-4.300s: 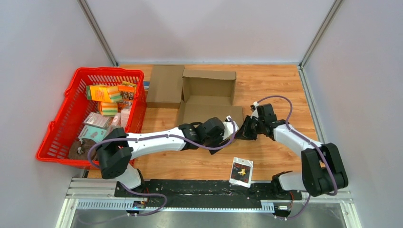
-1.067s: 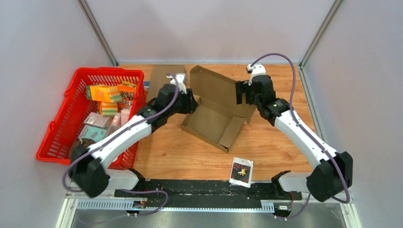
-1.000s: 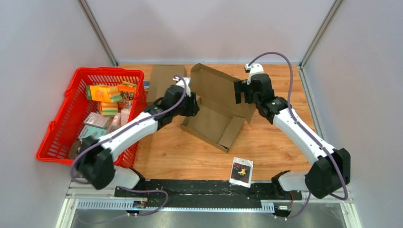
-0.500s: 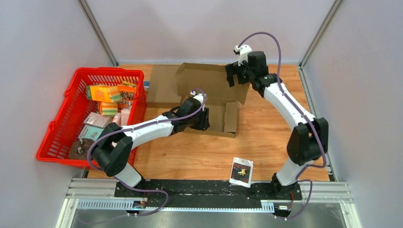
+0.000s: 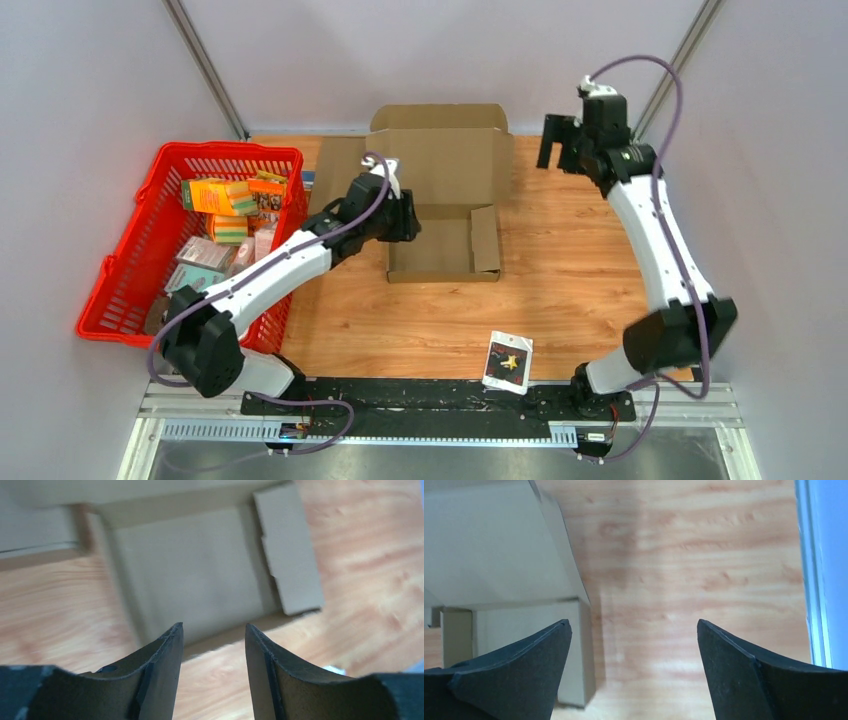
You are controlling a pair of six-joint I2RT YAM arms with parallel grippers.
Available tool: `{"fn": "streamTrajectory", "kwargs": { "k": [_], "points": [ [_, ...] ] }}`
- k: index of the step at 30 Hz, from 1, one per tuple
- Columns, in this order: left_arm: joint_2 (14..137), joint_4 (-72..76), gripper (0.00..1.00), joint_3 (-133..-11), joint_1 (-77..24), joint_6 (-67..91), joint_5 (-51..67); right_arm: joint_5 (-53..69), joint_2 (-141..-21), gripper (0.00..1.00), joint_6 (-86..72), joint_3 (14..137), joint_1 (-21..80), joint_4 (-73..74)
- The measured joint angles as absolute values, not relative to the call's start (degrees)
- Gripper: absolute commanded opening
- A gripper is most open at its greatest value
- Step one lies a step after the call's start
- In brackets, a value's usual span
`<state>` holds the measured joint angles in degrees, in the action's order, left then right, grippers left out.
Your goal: Fold the paper box
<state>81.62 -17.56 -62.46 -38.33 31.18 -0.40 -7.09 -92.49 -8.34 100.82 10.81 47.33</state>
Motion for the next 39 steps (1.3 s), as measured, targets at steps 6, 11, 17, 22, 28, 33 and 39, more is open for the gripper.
{"fn": "streamTrajectory", "kwargs": {
  "k": [6,11,17,22,28,33,39],
  "points": [
    [79.7,-25.7,0.52,-64.6,-34.7,28.6,-10.0,0.4,-72.8,0.97,-12.8,75.1,11.9,39.9],
    [85.7,-29.2,0.51,-65.8,-35.1,27.7,-14.3,6.2,-76.4,0.89,-16.1,63.1,20.1,29.6],
    [90.3,-31.1,0.51,-65.8,-35.1,26.7,-17.8,6.2,-90.7,0.75,-16.4,62.2,21.2,26.2],
    [92.0,-30.8,0.49,-66.0,-35.1,26.5,-18.7,4.1,-97.6,0.64,-16.0,65.3,21.6,25.9],
    [95.8,-30.6,0.44,-66.5,-34.7,26.7,-18.4,1.3,-100.0,0.5,-15.6,68.4,24.1,25.9],
    [96.9,-30.6,0.43,-67.1,-34.1,26.7,-17.9,-6.3,-104.0,0.36,-14.2,71.3,27.5,27.0],
    [97.8,-30.4,0.29,-67.2,-33.3,26.9,-16.4,-16.1,-108.2,0.0,-14.6,72.6,31.9,28.1]
  ]
}}
